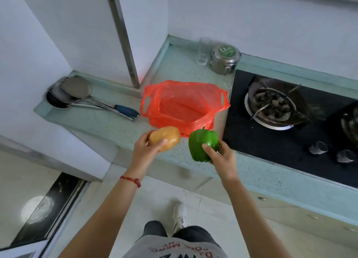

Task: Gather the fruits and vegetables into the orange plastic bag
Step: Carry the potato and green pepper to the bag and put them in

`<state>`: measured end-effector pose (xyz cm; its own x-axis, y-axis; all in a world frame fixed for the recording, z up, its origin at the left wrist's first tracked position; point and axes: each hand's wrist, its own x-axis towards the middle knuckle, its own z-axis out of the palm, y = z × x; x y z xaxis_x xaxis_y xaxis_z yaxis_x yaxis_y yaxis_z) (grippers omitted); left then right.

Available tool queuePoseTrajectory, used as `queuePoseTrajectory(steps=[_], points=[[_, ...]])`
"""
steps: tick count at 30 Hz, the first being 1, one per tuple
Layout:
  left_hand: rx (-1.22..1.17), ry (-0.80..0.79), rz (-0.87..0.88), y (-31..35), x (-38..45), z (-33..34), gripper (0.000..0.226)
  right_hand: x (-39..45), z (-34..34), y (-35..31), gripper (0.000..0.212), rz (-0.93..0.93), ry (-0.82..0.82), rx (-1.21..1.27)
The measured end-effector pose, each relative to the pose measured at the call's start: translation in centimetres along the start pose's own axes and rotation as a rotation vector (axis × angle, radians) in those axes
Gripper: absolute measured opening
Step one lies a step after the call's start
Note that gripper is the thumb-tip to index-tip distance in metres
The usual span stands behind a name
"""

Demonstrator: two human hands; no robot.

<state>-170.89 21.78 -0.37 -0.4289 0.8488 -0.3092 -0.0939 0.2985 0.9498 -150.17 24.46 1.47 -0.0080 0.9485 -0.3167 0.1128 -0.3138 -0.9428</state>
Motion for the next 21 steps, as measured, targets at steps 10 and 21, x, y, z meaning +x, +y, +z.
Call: queuePoseTrajectory(steps=[10,21], points=[[-0.055,-0.041,0.079,5.7,7.5,3.1,0.041,7.1,0.8,-6.8,0.019,-0.135,-0.017,0.026],[0.105,-0.101,-0.021,6.1,15.4,5.7,0.053,14.9,4.3,-7.2,0.038,0.049,0.164,-0.111]])
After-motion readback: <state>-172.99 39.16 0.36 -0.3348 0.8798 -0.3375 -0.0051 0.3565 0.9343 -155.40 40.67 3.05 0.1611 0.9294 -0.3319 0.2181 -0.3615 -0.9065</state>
